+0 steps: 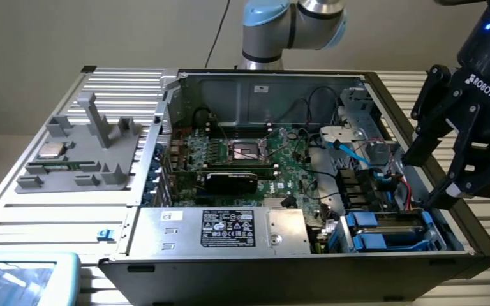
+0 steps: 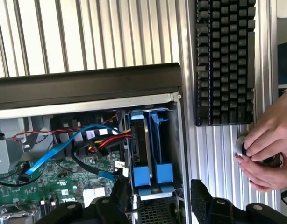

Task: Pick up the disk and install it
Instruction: 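Insert the second disk wire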

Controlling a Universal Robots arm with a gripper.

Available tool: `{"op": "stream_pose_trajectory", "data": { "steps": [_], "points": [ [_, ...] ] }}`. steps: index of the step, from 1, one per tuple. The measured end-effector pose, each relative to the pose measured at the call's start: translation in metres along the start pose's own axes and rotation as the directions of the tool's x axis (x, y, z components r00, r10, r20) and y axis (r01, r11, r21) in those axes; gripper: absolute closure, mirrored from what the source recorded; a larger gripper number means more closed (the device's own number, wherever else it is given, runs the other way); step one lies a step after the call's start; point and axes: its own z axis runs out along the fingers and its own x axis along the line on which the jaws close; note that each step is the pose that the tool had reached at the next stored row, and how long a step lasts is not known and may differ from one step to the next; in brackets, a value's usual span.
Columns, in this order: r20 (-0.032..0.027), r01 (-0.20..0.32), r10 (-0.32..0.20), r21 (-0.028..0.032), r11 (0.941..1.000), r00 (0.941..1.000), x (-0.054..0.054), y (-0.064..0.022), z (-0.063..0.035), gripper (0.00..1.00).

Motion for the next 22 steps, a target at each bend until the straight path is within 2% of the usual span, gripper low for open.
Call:
{"op": "stream_pose_trajectory", "data": {
  "steps": [2,3,5,6,9,10,11,14,18,22],
  "points": [
    [0.0203,-0.002,0.003,-0.0086,1.0000,0.9998,0.000,-0.0033,0.0004,0.36],
    [0.0310,-0.004,0.004,-0.0132,0.9999,0.9995,0.000,-0.0051,0.0006,0.43],
    [0.0511,-0.006,0.007,-0.0211,0.9998,0.9987,0.000,-0.0084,0.0009,0.43],
    [0.0610,-0.006,0.008,-0.0246,0.9997,0.9981,0.001,-0.0101,0.0011,0.50],
    [0.0947,-0.009,0.012,-0.0348,0.9994,0.9954,0.001,-0.0147,0.0015,0.50],
    [0.1022,-0.010,0.014,-0.0380,0.9992,0.9947,0.001,-0.0164,0.0016,0.50],
    [0.1040,-0.010,0.014,-0.0387,0.9992,0.9945,0.001,-0.0171,0.0017,0.50],
    [0.1039,-0.012,0.016,-0.0387,0.9992,0.9945,0.001,-0.0176,0.0018,0.50],
    [0.1015,-0.014,0.018,-0.0483,0.9987,0.9947,0.005,-0.0176,0.0026,0.50],
    [0.1034,-0.013,0.018,-0.0487,0.9987,0.9945,0.006,-0.0174,0.0027,0.50]
  ]
}}
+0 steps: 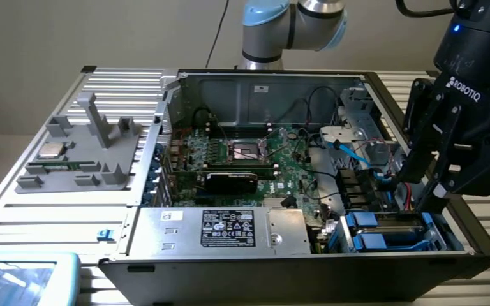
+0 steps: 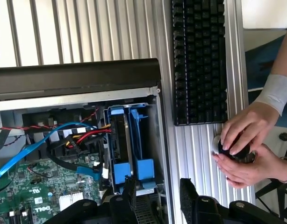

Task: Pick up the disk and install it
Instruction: 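Insert the second disk wire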

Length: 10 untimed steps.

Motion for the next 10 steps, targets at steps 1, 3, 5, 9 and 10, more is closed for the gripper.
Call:
{"op": "stream_pose_trajectory", "data": {
  "steps": [1,3,5,9,10],
  "points": [
    [-0.0002,-0.001,0.001,-0.0021,1.0000,1.0000,0.001,-0.0002,-0.0002,0.50],
    [-0.0016,-0.002,0.002,-0.0106,0.9999,1.0000,0.004,-0.0005,-0.0006,0.50],
    [-0.0031,-0.005,0.004,-0.0215,0.9998,1.0000,0.010,-0.0013,-0.0015,0.50],
    [-0.0057,-0.008,0.008,-0.0391,0.9992,1.0000,0.023,-0.0027,-0.0033,0.50],
    [-0.0061,-0.009,0.009,-0.0426,0.9990,0.9999,0.026,-0.0030,-0.0036,0.50]
  ]
}}
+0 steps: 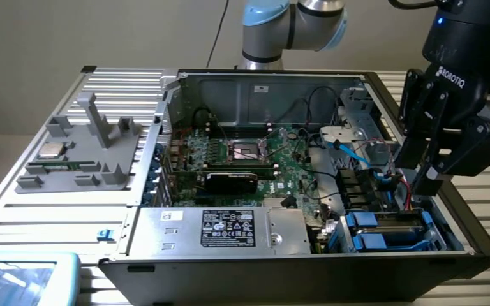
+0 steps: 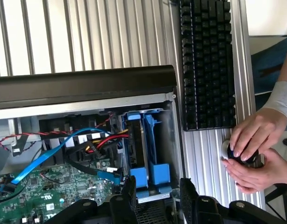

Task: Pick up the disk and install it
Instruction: 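Insert the second disk wire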

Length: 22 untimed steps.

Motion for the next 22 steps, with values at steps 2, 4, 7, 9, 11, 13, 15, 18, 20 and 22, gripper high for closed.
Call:
{"op": "stream_pose_trajectory", "data": {
  "steps": [2,4,7,9,11,13,15,18,20,22],
  "points": [
    [-0.0009,-0.001,0.001,-0.0070,1.0000,1.0000,0.005,-0.0006,-0.0001,0.50],
    [-0.0024,-0.002,0.002,-0.0170,0.9999,1.0000,0.008,-0.0009,0.0006,0.50],
    [-0.0049,0.002,-0.002,-0.0347,0.9994,1.0000,0.009,-0.0011,0.0025,0.50],
    [-0.0059,0.009,-0.009,-0.0444,0.9990,0.9999,0.010,-0.0012,0.0042,0.50],
    [-0.0051,0.015,-0.015,-0.0498,0.9987,0.9999,0.010,-0.0012,0.0063,0.50],
    [0.0067,0.016,-0.015,-0.0512,0.9986,0.9999,0.010,-0.0012,0.0066,0.50],
    [0.0077,0.015,-0.015,-0.0521,0.9985,0.9999,0.011,-0.0013,0.0098,0.50],
    [0.0076,0.015,-0.015,-0.0530,0.9985,0.9999,0.012,-0.0014,0.0152,0.50],
    [0.0074,0.015,-0.015,-0.0541,0.9984,0.9999,0.013,-0.0015,0.0187,0.50],
    [0.0069,0.015,-0.014,-0.0559,0.9983,0.9999,0.014,-0.0018,0.0221,0.50]
  ]
}}
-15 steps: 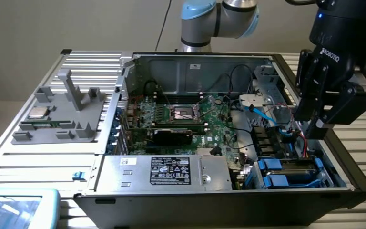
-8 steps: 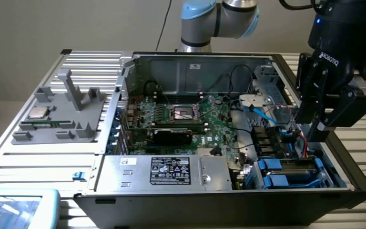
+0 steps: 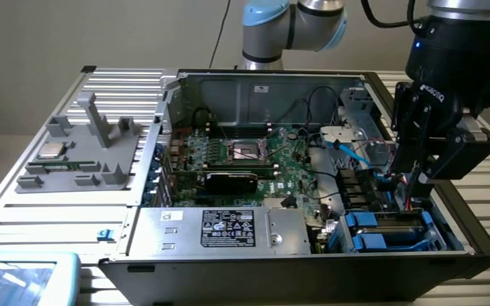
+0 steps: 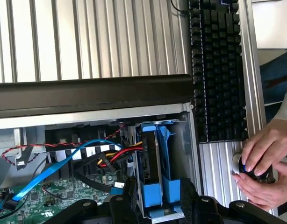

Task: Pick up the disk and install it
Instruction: 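Insert the second disk wire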

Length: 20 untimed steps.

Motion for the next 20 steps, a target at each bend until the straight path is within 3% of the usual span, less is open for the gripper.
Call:
{"op": "stream_pose_trajectory", "data": {
  "steps": [6,10,16,20],
  "points": [
    [-0.0026,-0.001,0.001,-0.0080,1.0000,1.0000,0.006,-0.0068,0.0064,0.50],
    [-0.0042,-0.002,0.002,-0.0092,1.0000,1.0000,0.012,-0.0104,0.0075,0.50],
    [-0.0086,-0.003,0.003,-0.0117,0.9999,1.0000,0.014,-0.0153,0.0127,0.50],
    [-0.0133,-0.003,0.003,-0.0114,0.9999,0.9999,0.014,-0.0166,0.0152,0.59]
  ]
}}
